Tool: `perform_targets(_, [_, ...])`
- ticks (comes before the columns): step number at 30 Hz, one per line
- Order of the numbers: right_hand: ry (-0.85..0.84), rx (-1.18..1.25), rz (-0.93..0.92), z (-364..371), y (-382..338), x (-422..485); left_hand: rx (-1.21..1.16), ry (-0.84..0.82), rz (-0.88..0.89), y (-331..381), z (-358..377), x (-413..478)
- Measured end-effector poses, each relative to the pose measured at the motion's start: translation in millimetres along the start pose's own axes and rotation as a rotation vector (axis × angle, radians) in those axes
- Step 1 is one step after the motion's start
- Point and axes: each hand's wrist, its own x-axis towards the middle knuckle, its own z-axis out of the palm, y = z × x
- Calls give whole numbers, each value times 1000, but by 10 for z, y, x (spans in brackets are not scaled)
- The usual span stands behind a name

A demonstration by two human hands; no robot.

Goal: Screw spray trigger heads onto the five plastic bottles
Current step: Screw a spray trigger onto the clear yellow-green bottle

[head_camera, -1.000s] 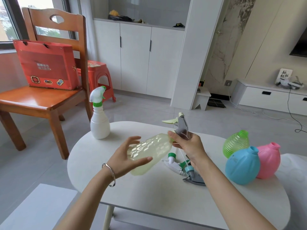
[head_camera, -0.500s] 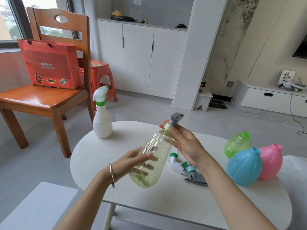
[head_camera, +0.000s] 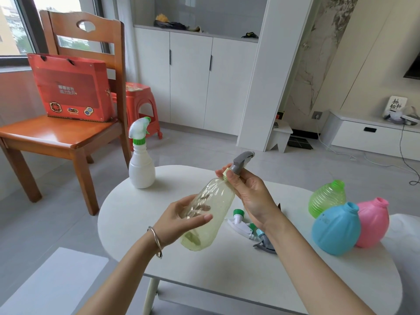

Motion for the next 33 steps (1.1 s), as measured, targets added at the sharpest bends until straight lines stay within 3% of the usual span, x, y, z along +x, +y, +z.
perform_targets(7, [40,-84,-33,116,66,6,10,121,44,-31,-34,-40])
perform_targets(13, [-128,-336,151,381,312,-64,-83,282,69,66,-216,-6])
perform_targets(18, [-71,-362,116,639,476,56,-161,296,27,81,-343,27])
perform_targets(24, [-48,-284,40,773,647,394,-12,324,92,78,-668,188])
perform_targets(27, [-13,-383,-1,793,755,650,88,478,125,-40,-939,372])
perform_targets(33, [40,-488,8,748,1077,1161,268,677,-11,-415,-1519,751])
